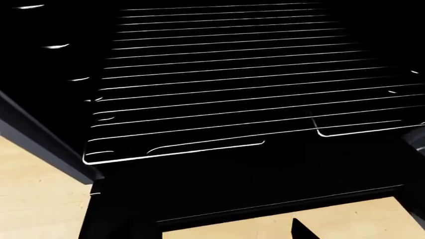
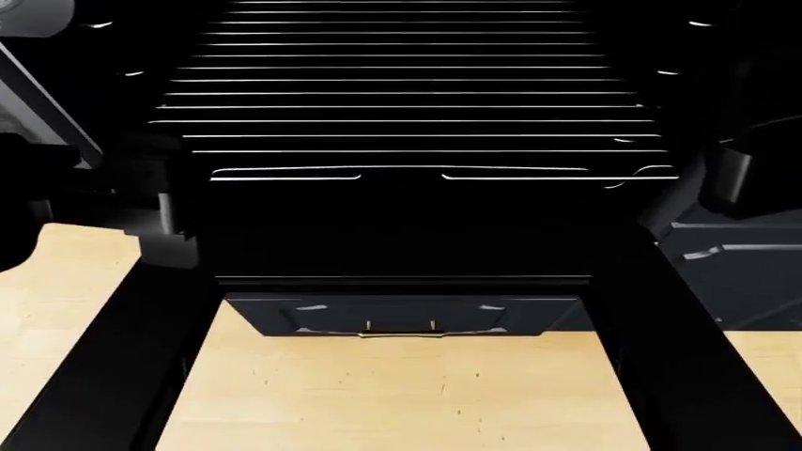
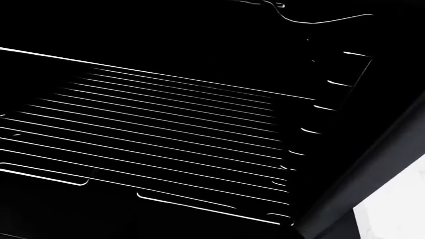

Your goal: Fully slide the bottom oven rack out.

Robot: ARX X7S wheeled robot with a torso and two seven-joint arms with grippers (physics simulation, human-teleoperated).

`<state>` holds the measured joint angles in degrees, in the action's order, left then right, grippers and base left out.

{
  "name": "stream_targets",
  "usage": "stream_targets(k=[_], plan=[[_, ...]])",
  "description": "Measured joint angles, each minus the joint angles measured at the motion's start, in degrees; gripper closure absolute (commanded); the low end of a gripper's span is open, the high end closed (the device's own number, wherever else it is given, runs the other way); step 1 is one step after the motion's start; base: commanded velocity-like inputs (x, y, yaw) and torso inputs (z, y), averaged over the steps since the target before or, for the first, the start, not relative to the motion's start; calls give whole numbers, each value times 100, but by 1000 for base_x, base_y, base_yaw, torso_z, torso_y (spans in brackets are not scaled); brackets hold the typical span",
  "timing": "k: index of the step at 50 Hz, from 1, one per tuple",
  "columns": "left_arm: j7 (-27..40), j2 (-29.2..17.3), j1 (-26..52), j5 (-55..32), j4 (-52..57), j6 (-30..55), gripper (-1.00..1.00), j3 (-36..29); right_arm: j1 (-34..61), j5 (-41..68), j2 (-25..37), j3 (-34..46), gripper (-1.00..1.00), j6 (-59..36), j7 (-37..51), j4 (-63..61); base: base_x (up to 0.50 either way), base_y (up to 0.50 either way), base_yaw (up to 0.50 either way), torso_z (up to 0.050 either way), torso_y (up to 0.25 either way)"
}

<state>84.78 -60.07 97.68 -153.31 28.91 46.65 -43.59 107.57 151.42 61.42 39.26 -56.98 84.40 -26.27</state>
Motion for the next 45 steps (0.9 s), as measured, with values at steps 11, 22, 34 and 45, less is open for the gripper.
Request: stream_targets(k=[11, 22, 34, 45], plan=[[-128, 163, 8, 200, -84, -43, -100, -119, -177, -230, -64, 23, -100, 155, -213, -42, 0, 0, 0, 0, 0], [-613, 732, -8, 845, -792, 249, -100, -319, -766, -913, -418, 118, -100, 317, -707, 189, 0, 0, 0, 0, 0], [-1599, 1430, -1, 2040, -2003, 730, -100, -496, -1204, -1763, -820, 278, -100, 309, -1234, 798, 0, 0, 0, 0, 0], [-2310, 1925, -13, 3049, -2778, 912, -100, -652, -1495, -2659, -1221, 436, -100, 287, -1780, 1380, 0, 0, 0, 0, 0]])
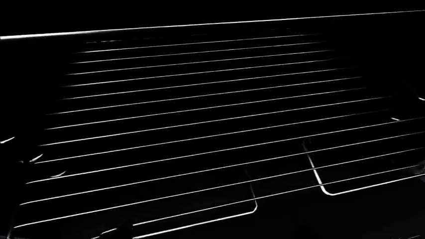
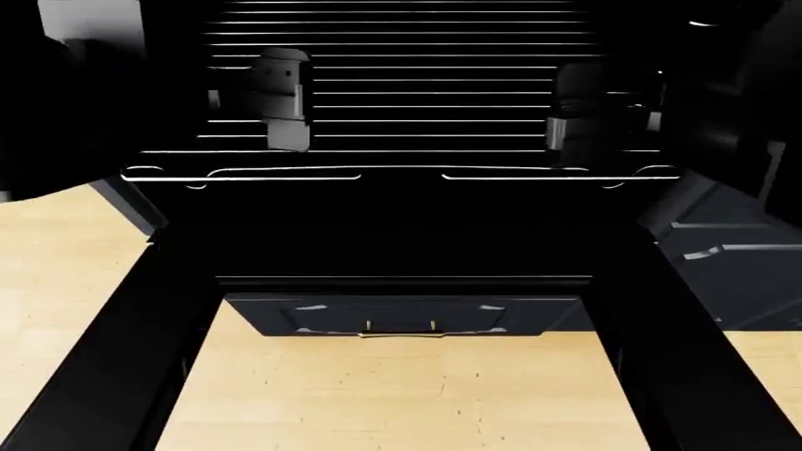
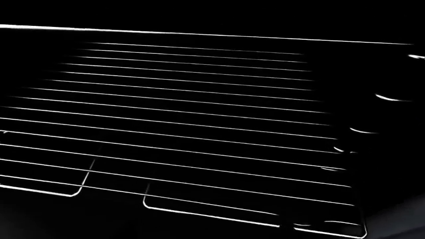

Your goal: Fully slide the bottom oven rack out.

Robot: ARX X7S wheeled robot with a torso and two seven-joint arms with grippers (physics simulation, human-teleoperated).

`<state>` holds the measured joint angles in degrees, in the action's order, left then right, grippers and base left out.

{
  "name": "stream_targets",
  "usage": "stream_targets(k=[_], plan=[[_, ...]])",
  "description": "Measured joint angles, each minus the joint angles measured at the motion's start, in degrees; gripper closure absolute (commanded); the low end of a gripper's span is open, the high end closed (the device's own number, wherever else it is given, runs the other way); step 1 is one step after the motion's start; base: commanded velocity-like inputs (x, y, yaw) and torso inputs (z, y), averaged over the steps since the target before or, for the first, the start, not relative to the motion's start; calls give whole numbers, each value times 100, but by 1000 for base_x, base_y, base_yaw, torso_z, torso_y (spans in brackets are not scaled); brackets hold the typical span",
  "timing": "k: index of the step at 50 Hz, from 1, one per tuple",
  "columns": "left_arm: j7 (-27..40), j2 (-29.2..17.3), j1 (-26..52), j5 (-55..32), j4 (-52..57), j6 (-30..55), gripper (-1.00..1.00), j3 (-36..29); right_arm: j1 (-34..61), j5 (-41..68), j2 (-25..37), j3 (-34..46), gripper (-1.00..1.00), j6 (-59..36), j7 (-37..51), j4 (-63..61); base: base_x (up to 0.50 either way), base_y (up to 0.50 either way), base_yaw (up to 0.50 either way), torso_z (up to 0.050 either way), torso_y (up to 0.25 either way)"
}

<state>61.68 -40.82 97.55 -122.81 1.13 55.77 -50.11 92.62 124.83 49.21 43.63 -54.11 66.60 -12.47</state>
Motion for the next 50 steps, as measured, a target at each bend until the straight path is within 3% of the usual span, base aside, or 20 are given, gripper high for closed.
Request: stream_targets(k=[17, 50], plan=[[-819, 415, -67, 1153, -725, -85, -100, -159, -69, -1120, -487, 235, -100, -61, -667, 769, 0, 0, 0, 0, 0], [-1353, 787, -403, 2042, -1549, -464, -100, -412, 40, -2585, -1320, 846, -100, -135, -1810, 2186, 0, 0, 0, 0, 0]])
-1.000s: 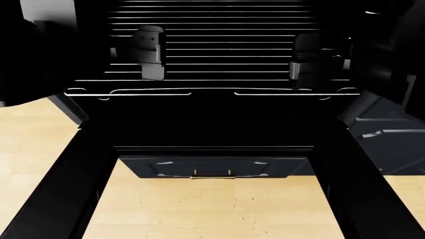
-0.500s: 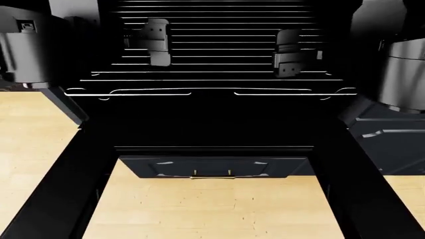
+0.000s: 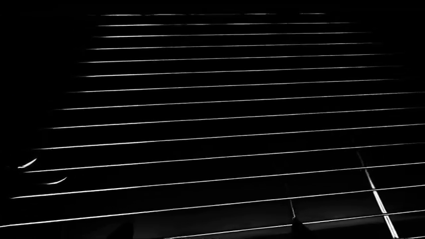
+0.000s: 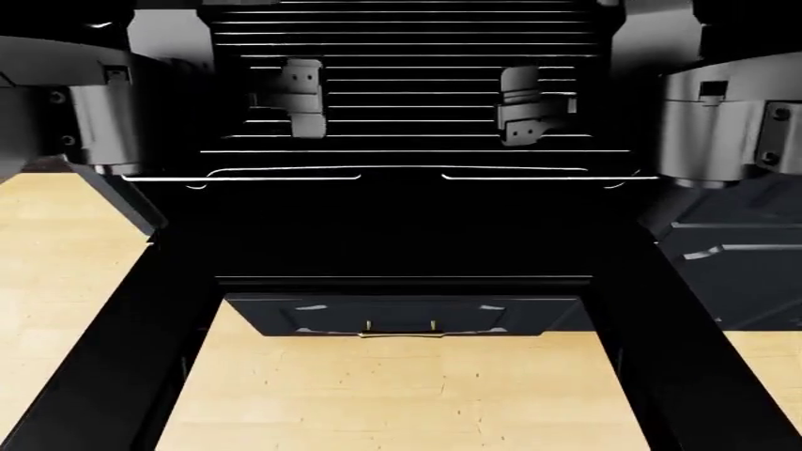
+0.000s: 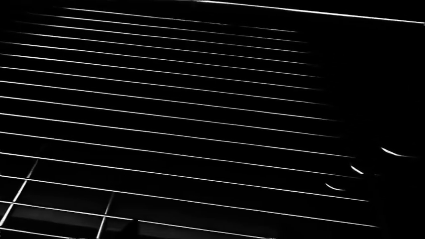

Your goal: Fully slide the bottom oven rack out.

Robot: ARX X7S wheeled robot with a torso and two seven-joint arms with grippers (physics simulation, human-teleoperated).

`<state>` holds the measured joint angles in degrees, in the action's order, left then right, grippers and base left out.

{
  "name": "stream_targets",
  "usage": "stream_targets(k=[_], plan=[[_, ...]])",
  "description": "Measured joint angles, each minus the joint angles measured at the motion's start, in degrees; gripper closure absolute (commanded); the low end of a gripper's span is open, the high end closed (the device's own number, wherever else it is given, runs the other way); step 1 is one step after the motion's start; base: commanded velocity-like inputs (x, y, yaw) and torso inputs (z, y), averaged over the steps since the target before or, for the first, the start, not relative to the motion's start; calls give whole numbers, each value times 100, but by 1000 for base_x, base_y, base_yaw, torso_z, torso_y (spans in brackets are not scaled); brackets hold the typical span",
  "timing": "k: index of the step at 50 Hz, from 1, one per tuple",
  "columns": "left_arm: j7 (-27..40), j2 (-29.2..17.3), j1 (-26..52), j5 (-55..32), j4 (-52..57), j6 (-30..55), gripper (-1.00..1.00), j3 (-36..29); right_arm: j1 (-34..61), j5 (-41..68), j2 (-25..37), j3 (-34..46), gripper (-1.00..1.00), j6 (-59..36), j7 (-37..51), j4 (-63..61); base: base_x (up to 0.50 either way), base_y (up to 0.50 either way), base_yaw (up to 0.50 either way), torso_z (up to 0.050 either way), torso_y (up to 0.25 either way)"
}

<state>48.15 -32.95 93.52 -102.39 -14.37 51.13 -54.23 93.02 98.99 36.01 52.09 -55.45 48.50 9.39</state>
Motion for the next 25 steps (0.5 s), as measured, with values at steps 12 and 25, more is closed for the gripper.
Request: stream_targets(k=[12, 25], plan=[[-237, 143, -122, 381, -243, -164, -100, -155, -29, -453, -145, 157, -100, 149, -413, 473, 0, 0, 0, 0, 0], [-512, 303, -295, 804, -536, -338, -100, -367, -126, -844, -271, 310, -100, 337, -754, 848, 0, 0, 0, 0, 0]])
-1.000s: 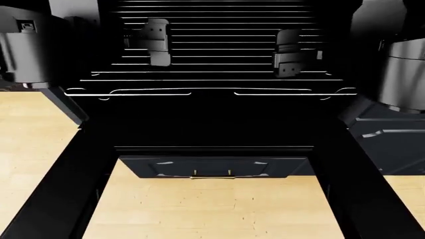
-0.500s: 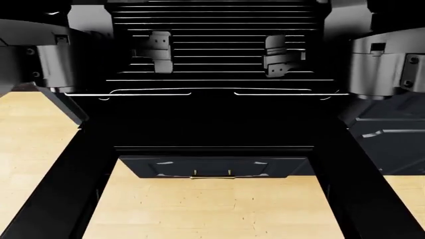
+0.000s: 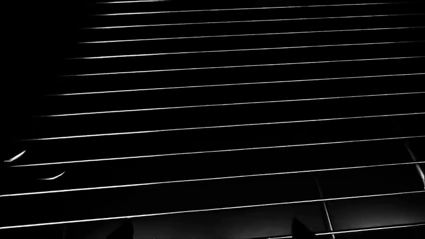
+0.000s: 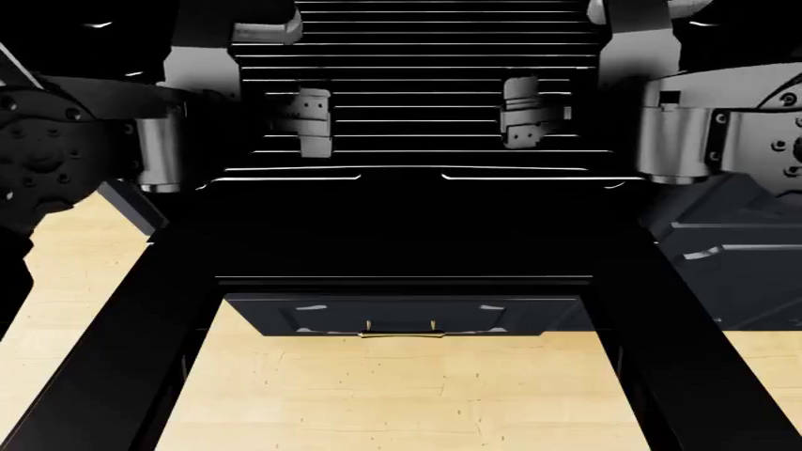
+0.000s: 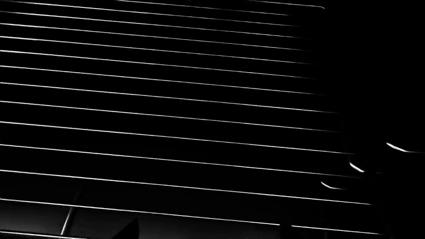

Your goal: Fully slide the bottom oven rack out.

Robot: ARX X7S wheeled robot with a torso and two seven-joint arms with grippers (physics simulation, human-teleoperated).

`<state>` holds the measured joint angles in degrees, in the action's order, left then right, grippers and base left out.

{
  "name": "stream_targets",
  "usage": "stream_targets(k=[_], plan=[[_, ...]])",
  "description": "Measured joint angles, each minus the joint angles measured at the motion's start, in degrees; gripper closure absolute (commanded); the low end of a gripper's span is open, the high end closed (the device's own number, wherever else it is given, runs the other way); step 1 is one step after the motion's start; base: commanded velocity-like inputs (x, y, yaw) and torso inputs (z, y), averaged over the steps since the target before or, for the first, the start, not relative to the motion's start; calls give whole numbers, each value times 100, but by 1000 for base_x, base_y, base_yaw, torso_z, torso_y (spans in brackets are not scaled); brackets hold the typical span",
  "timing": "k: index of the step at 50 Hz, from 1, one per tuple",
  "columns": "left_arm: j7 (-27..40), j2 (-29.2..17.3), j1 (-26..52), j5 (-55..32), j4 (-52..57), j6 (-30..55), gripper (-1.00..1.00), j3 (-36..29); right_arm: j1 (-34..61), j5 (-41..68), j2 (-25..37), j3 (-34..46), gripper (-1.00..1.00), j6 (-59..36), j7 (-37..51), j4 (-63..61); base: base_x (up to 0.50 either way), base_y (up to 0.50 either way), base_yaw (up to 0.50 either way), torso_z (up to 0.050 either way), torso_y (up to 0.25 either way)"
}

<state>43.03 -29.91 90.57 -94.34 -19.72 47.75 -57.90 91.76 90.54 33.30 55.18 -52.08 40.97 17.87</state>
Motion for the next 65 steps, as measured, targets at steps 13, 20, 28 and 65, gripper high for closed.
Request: stream_targets(k=[13, 20, 28, 65], plan=[[-184, 114, -175, 295, -265, -156, -100, -158, -204, -260, -53, 127, -100, 175, -210, 185, 0, 0, 0, 0, 0], [-210, 151, -239, 397, -347, -210, -100, -215, -286, -362, -87, 186, -100, 239, -301, 281, 0, 0, 0, 0, 0], [-206, 187, -261, 478, -436, -235, -100, -262, -334, -474, -134, 255, -100, 285, -419, 417, 0, 0, 0, 0, 0], [-1134, 936, -92, 1226, -2122, -842, -100, -420, -295, -1197, -680, 541, -100, 749, -1261, 1649, 0, 0, 0, 0, -2]])
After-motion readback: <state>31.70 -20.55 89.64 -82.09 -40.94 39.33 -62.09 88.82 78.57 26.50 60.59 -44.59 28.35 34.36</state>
